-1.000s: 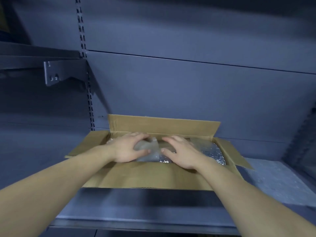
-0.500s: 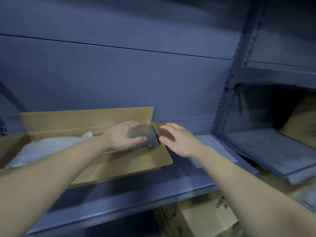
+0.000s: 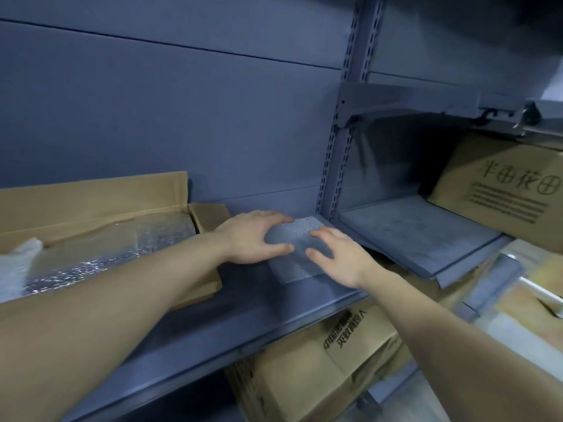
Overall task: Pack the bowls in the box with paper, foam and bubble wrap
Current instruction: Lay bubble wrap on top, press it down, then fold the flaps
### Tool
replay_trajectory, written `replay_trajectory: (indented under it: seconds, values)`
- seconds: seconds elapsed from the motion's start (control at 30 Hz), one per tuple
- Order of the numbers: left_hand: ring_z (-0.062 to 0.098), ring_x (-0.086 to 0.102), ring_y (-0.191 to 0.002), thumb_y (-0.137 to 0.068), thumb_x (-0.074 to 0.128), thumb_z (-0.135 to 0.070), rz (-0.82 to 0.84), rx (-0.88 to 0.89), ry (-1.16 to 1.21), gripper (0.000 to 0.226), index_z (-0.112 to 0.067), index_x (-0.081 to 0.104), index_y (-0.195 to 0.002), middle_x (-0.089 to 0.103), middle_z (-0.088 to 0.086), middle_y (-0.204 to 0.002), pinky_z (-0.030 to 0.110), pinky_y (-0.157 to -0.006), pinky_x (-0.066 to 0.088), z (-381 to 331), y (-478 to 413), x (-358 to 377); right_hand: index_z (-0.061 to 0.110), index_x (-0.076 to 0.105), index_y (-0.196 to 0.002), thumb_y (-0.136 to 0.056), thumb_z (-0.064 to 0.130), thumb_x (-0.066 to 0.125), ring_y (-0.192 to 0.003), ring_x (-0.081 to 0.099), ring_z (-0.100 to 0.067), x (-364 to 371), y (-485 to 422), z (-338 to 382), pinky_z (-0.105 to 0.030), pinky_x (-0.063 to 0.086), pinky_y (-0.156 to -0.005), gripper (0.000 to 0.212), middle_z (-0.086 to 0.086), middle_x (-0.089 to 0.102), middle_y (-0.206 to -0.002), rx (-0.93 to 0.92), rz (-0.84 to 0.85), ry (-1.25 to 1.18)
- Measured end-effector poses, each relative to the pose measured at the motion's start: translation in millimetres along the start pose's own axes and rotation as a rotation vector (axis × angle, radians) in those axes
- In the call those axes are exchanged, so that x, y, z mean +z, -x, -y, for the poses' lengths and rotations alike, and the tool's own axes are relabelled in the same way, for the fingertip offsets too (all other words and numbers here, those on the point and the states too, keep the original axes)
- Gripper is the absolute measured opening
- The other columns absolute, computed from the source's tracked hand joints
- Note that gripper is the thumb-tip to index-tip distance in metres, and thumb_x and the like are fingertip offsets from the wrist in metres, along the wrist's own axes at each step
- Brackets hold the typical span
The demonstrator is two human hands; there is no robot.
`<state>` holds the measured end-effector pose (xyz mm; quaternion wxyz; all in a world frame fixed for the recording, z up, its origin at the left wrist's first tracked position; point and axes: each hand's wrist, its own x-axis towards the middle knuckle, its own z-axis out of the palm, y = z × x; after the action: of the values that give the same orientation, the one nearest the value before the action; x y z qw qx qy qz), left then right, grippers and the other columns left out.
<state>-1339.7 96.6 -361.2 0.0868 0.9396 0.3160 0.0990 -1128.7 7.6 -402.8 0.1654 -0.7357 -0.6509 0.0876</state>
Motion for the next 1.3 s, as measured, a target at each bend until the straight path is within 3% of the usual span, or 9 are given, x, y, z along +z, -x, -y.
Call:
replay_trajectory:
  seconds: [0.17, 0.37, 0.53, 0.7, 0.83, 1.0, 1.3]
  values:
    - [0.016, 0.031, -0.144, -0.091, 0.049, -0.063, 0.093, -0.002, -0.142, 0.069, -0.033, 0.031, -0.151, 0.033, -0.008, -0.158, 0.036, -0.117, 0.028, -17.5, -28.3, 34.3, 0.033, 0.035, -0.149, -0.087, 0.070, 0.038, -0.146, 0.026, -0.021, 16.1, -0.9, -32.9, -0.048, 0.028, -0.115, 0.072, 0.003, 0.027, -0.160, 0.063, 0.020, 0.024]
    - [0.024, 0.012, -0.151, -0.099, 0.031, -0.060, 0.264, -0.205, -0.040, 0.070, -0.024, 0.016, -0.157, 0.010, 0.002, -0.165, 0.042, -0.121, 0.017, -12.3, -53.2, 87.5, 0.036, 0.025, -0.153, -0.100, 0.054, 0.035, -0.151, 0.008, -0.018, 47.9, -15.9, -49.5, -0.044, 0.017, -0.118, 0.057, 0.005, 0.011, -0.165, 0.146, 0.048, 0.095]
    - [0.037, 0.011, -0.147, -0.098, 0.028, -0.060, 0.332, -0.276, -0.036, 0.064, -0.035, 0.015, -0.155, 0.003, -0.001, -0.164, 0.049, -0.117, 0.025, 2.4, -56.0, 102.2, 0.035, 0.027, -0.152, -0.100, 0.052, 0.034, -0.151, 0.007, -0.023, 56.6, -32.3, -62.6, -0.047, 0.017, -0.118, 0.055, -0.003, 0.012, -0.164, 0.239, -0.028, 0.129]
    - [0.042, 0.021, -0.144, -0.098, 0.025, -0.059, 0.313, -0.276, -0.064, 0.059, -0.040, 0.016, -0.153, 0.006, 0.000, -0.163, 0.049, -0.114, 0.029, 3.0, -56.7, 110.0, 0.033, 0.025, -0.154, -0.099, 0.057, 0.029, -0.149, 0.016, -0.027, 61.9, -39.9, -69.5, -0.047, 0.017, -0.118, 0.060, -0.010, 0.021, -0.162, 0.355, -0.008, 0.154]
    - [0.030, 0.021, -0.147, -0.102, 0.033, -0.045, 0.292, -0.246, 0.010, 0.056, -0.028, 0.022, -0.155, 0.011, 0.003, -0.164, 0.041, -0.118, 0.024, -0.8, -57.4, 105.2, 0.019, 0.037, -0.150, -0.102, 0.046, 0.035, -0.143, 0.029, -0.028, 65.1, -35.3, -66.0, -0.042, 0.025, -0.115, 0.056, -0.009, 0.035, -0.156, 0.287, -0.112, 0.126]
    - [0.022, 0.018, -0.149, -0.103, 0.036, -0.040, 0.256, -0.236, 0.083, 0.058, -0.016, 0.024, -0.154, 0.013, 0.001, -0.164, 0.035, -0.119, 0.021, -8.1, -54.6, 100.7, 0.013, 0.037, -0.150, -0.102, 0.041, 0.038, -0.143, 0.029, -0.029, 63.0, -28.6, -62.2, -0.041, 0.029, -0.112, 0.056, -0.010, 0.033, -0.156, 0.267, -0.128, 0.097]
    - [0.023, 0.026, -0.146, -0.100, 0.041, -0.040, 0.139, -0.175, 0.082, 0.057, -0.017, 0.032, -0.151, 0.024, 0.002, -0.160, 0.039, -0.115, 0.030, -22.2, -58.0, 69.9, 0.011, 0.040, -0.147, -0.100, 0.036, 0.043, -0.141, 0.033, -0.030, 24.4, -16.9, -52.1, -0.042, 0.035, -0.110, 0.053, -0.010, 0.036, -0.154, 0.229, -0.262, 0.052]
